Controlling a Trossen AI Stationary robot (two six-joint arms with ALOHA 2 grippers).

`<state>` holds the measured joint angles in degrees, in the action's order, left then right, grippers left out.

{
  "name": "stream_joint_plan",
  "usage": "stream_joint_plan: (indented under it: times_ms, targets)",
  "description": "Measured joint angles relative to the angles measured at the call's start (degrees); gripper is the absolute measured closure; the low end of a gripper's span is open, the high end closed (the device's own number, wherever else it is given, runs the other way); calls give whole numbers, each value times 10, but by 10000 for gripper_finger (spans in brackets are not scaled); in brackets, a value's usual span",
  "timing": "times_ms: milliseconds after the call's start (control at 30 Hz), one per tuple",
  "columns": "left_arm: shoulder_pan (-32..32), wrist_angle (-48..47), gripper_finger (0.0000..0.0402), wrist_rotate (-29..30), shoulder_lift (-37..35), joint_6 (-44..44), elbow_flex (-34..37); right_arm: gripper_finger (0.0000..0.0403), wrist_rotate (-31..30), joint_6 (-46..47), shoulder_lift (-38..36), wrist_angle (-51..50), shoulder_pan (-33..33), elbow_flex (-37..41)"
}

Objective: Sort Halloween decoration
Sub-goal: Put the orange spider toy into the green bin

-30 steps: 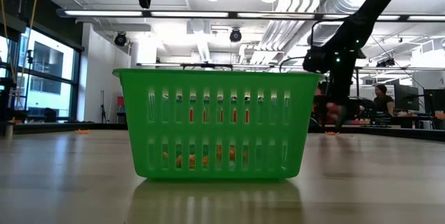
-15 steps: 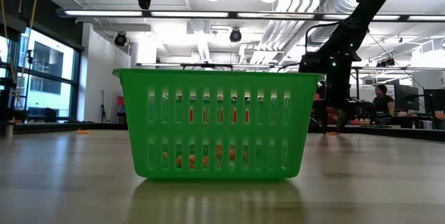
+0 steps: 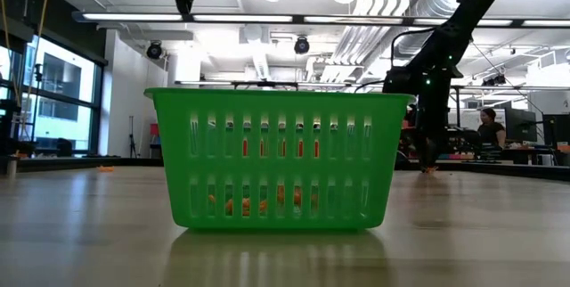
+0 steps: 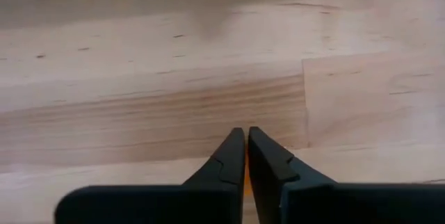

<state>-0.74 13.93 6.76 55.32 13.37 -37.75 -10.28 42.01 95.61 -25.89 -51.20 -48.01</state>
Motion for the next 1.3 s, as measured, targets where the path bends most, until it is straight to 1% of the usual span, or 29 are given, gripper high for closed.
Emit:
stream_joint_plan:
  times_ms: [167, 300, 367, 500, 600, 700, 800, 933, 1200, 1300]
  targets:
    - [0, -5, 225, 0, -11, -2, 0, 401, 0, -32, -14, 0, 0, 1]
    - [0, -26, 225, 1, -35, -27, 0, 402, -1, -62, -51, 4, 0, 1]
    - [0, -29, 225, 8, -50, -37, 0, 402, -2, -88, -80, 12, 2, 1]
    - [0, -35, 225, 43, -78, -52, 0, 402, -2, -158, -148, 43, 16, 1]
    - [-1, -38, 225, 63, -93, -62, 0, 402, 2, -176, -202, 61, 34, 1]
    - [-1, -39, 225, 65, -100, -65, 0, 403, 19, -181, -250, 80, 59, 1]
    - [-1, -39, 225, 62, -101, -65, 0, 403, 47, -181, -287, 99, 94, 1]
    - [-1, -39, 225, 57, -98, -65, 0, 403, 52, -177, -315, 128, 160, 1]
    - [0, -54, 225, 51, -95, -65, 0, 403, 46, -184, -318, 197, 321, 1]
    - [0, -48, 225, 33, -96, -61, 0, 403, 45, -204, -318, 228, 380, 1]
